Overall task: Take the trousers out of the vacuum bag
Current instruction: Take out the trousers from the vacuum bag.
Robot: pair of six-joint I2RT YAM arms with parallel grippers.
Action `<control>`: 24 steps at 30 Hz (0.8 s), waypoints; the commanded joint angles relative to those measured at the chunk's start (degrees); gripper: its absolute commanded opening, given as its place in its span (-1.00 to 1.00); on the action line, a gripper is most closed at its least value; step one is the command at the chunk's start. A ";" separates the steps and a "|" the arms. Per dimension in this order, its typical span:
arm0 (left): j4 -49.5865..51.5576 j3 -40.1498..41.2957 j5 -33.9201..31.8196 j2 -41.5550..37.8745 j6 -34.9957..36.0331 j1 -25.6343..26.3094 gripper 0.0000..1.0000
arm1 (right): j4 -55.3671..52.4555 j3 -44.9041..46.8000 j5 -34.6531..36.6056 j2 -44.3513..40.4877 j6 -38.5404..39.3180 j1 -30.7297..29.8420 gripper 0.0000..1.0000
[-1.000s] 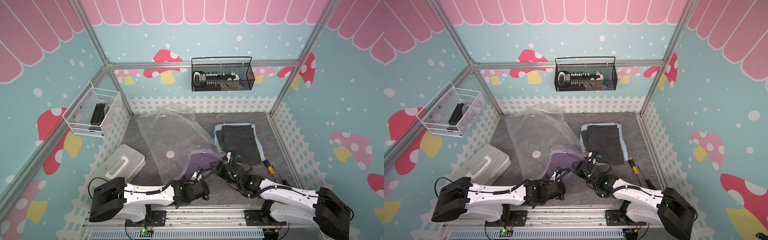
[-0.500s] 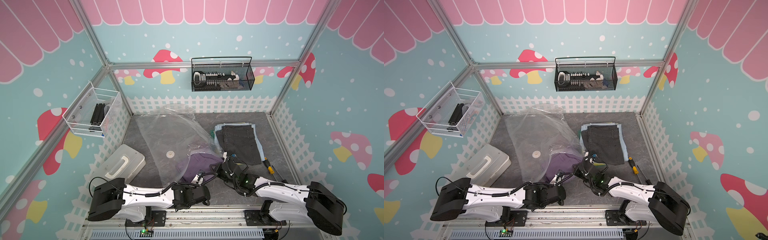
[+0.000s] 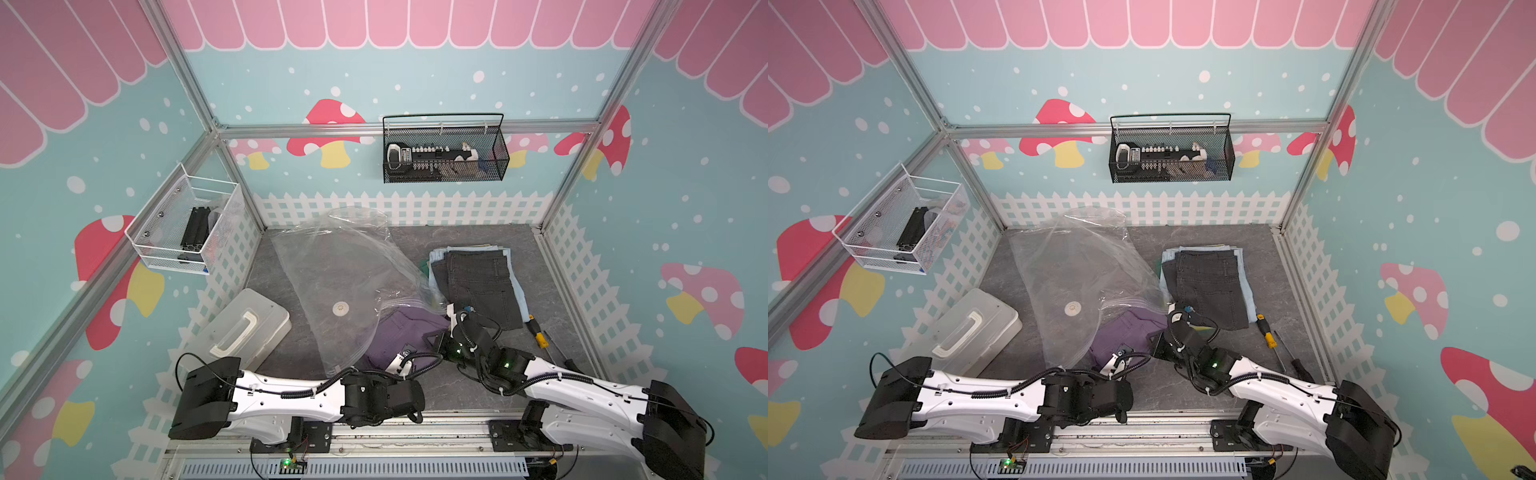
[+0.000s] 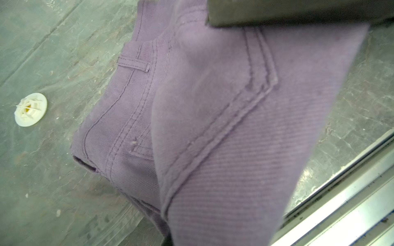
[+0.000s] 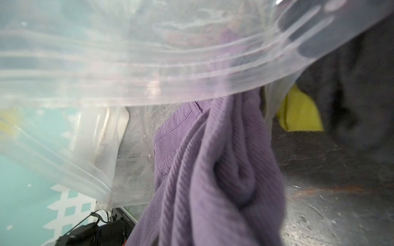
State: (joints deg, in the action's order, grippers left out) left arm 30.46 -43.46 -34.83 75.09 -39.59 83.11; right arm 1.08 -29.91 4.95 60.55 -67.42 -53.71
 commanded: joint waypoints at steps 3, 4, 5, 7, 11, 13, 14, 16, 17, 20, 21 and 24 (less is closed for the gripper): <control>-0.63 -6.05 -3.40 -1.80 1.90 1.38 -1.00 | -3.27 -3.49 -5.91 -2.39 9.75 -0.43 -1.00; -0.31 -6.95 -3.43 -1.75 2.29 1.67 -1.00 | -4.22 -4.19 -6.67 -2.99 11.07 -0.42 -1.00; -0.23 -7.89 -3.19 -1.70 2.88 2.02 -1.00 | -5.00 -4.97 -7.87 -3.60 12.23 -0.36 -1.00; -0.04 -9.80 -2.71 -1.64 4.00 2.64 -1.00 | -6.20 -6.14 -10.22 -5.12 14.47 -0.43 -1.00; 1.82 -14.37 -2.28 -1.14 6.20 4.09 -1.00 | -11.91 -9.47 -12.66 -8.97 19.10 -0.41 -1.00; 3.01 -16.71 -2.09 -0.82 7.18 4.62 -1.00 | -15.62 -11.42 -13.12 -10.81 21.42 -0.36 -1.00; 3.65 -17.90 -1.92 -0.58 7.61 4.77 -1.00 | -17.57 -12.63 -13.28 -11.72 22.60 -0.40 -1.00; 4.57 -20.18 -1.22 -0.23 8.83 4.87 -1.00 | -20.91 -14.72 -13.73 -13.37 24.78 -0.43 -1.00; 5.27 -21.38 -0.90 0.05 9.36 4.91 -1.00 | -22.52 -15.83 -13.65 -14.16 25.73 -0.38 -1.00; 7.07 -25.22 -0.20 0.70 11.40 4.95 -1.00 | -27.20 -19.14 -12.73 -15.93 27.89 -0.34 -1.00; 7.53 -26.15 0.00 0.84 12.25 4.90 -1.00 | -28.49 -20.12 -12.23 -16.40 28.40 -0.31 -1.00; 9.15 -29.92 0.95 1.65 14.59 4.87 -1.00 | -32.33 -22.81 -10.29 -17.84 29.17 -0.17 -1.00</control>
State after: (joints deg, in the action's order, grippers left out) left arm 40.34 -69.04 -32.18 76.20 -28.97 88.12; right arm -26.72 -49.98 -4.45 44.27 -41.36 -53.60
